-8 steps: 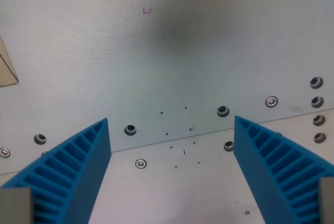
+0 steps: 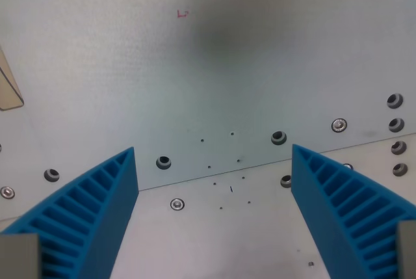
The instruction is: Rotate around gripper positive z
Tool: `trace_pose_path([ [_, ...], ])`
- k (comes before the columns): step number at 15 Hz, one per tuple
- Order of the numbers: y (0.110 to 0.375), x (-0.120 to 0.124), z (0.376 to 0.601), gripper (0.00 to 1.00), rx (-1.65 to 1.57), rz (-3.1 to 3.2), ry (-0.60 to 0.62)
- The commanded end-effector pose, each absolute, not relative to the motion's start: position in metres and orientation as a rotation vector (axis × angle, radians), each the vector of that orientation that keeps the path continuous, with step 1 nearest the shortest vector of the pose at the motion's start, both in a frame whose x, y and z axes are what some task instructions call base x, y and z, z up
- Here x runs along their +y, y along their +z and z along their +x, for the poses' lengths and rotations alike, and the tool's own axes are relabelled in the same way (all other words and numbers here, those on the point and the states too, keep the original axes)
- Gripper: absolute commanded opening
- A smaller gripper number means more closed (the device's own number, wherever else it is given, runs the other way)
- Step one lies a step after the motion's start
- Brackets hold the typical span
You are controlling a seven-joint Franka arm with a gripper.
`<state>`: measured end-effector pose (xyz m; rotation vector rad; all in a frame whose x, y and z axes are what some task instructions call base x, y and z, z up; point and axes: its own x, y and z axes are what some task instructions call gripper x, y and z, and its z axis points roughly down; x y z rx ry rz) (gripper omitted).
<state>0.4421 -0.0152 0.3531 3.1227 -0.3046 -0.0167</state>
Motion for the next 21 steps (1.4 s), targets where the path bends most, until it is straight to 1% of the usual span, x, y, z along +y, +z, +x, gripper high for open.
trace_pose_path([
  [1, 0.3559, -0.0151, 0.4417, 1.00, -0.442, 3.106, -0.007],
  [21, 0.3559, -0.0151, 0.4417, 1.00, -0.801, 3.033, -0.006],
])
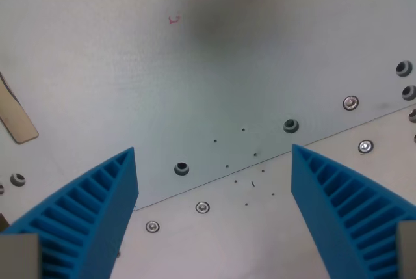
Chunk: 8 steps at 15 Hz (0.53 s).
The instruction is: Rotate around gripper positive z
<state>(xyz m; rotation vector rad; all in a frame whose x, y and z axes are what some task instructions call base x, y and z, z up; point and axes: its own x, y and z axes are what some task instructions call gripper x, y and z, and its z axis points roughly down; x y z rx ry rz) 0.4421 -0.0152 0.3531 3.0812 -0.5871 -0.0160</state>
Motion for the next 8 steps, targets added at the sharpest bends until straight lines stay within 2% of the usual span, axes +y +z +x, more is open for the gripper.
trace_pose_path([
  [1, 0.3559, -0.0151, 0.4417, 1.00, -0.818, 3.029, -0.006],
  [8, 0.3559, -0.0151, 0.4417, 1.00, -0.941, 2.992, -0.006],
])
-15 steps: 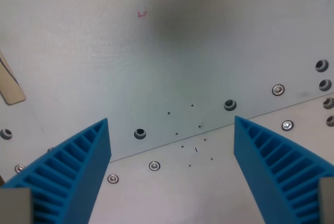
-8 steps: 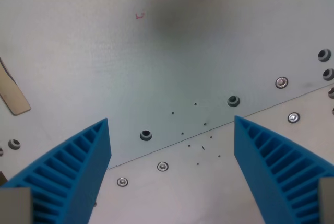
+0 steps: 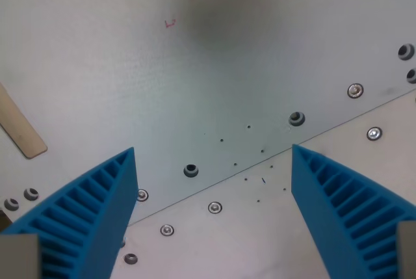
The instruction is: Rotate around gripper positive z
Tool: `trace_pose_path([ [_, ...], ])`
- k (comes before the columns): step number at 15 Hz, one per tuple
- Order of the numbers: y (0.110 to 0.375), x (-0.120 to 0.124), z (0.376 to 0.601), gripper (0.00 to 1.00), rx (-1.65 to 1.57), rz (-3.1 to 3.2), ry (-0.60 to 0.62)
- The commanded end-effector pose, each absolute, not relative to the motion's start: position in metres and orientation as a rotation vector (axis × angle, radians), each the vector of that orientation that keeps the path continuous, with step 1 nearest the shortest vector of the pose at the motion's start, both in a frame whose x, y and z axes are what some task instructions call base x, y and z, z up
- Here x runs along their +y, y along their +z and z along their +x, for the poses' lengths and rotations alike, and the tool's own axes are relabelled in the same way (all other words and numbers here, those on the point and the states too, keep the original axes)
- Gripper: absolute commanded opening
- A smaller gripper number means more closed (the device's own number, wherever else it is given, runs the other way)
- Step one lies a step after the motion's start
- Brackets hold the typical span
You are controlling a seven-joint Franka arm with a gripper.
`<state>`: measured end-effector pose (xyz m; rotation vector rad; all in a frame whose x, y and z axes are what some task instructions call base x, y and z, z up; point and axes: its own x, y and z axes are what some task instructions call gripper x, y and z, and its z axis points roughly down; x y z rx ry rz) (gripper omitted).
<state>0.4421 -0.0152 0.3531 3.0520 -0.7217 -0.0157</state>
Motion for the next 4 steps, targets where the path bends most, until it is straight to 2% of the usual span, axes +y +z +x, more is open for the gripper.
trace_pose_path([
  [1, 0.3559, -0.0151, 0.4417, 1.00, -0.959, 2.987, -0.006],
  [4, 0.3559, -0.0151, 0.4417, 1.00, -1.011, 2.970, -0.006],
])
